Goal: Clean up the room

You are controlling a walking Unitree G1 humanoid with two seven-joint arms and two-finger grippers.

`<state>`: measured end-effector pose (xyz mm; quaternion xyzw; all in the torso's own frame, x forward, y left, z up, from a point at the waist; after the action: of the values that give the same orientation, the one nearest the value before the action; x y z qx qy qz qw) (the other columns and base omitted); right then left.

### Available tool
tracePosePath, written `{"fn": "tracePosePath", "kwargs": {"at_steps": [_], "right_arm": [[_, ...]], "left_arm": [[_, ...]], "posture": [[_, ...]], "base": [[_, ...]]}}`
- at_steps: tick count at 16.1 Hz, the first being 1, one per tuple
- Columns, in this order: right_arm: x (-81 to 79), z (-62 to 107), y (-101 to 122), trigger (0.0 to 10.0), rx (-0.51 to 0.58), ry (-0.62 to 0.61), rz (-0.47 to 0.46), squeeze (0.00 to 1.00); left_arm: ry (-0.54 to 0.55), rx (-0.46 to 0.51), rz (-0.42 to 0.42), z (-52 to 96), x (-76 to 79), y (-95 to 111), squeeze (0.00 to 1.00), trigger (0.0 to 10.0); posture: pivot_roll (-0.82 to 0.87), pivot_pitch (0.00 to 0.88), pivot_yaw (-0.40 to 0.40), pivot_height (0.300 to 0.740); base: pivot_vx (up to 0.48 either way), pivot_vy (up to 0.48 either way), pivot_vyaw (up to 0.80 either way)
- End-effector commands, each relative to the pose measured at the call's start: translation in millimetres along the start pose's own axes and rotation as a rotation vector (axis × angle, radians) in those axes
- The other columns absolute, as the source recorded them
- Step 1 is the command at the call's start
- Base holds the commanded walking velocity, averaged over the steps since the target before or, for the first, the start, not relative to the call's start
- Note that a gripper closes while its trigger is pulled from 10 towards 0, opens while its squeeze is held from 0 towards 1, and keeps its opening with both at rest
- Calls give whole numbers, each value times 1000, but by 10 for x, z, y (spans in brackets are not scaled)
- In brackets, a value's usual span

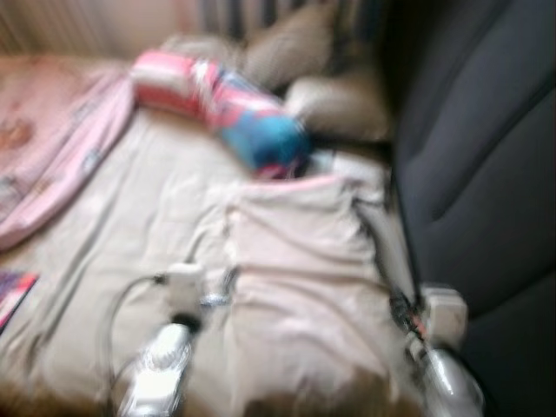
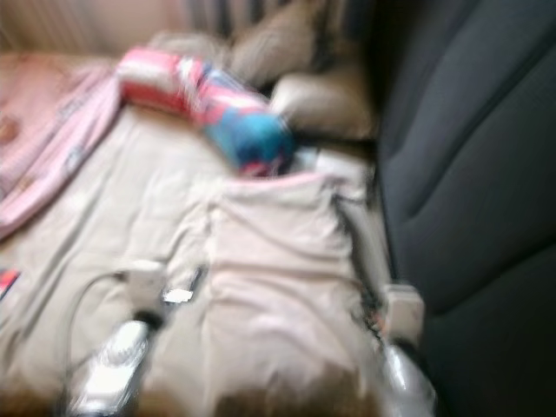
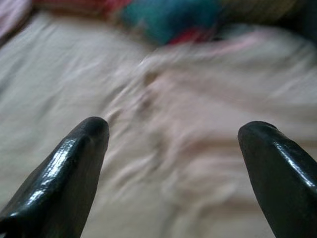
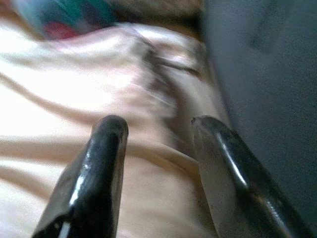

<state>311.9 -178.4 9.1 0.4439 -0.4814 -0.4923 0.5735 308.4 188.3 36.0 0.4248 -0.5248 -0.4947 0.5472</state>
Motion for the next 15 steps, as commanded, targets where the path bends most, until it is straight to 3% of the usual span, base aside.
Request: {"fn": "tracePosePath", "kwargs": {"at_steps": [1, 12, 15], "right_arm": [[120, 174, -251, 10000, -84, -25, 3, 0], [164, -71, 115, 10000, 35, -40, 10, 0], [163, -82, 132, 10000, 41, -42, 7, 0]], "left_arm": [[-26, 14, 13, -47, 121, 38, 0, 10000], [-38, 92, 36, -299, 203, 304, 0, 10000], [-38, 96, 34, -303, 196, 314, 0, 10000]], "posture": [[15, 135, -4, 740], [9, 160, -14, 740], [13, 165, -11, 740]], "base": [[0, 0, 0], [0, 0, 0], [0, 0, 0]]}}
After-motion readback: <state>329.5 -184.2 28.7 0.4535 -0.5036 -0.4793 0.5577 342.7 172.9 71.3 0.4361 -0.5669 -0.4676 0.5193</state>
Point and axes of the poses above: a point about 5 cm out from each wrist's last joint towards the gripper, its own z axis pointing back from the gripper into the wrist, its own y axis along the axis of the wrist's last joint, x = y × z, the point moved 4 cm from there along -z, pointing out of the wrist towards the gripper, and after that the axes turned 11 degrees about z, right-handed, at the moved point
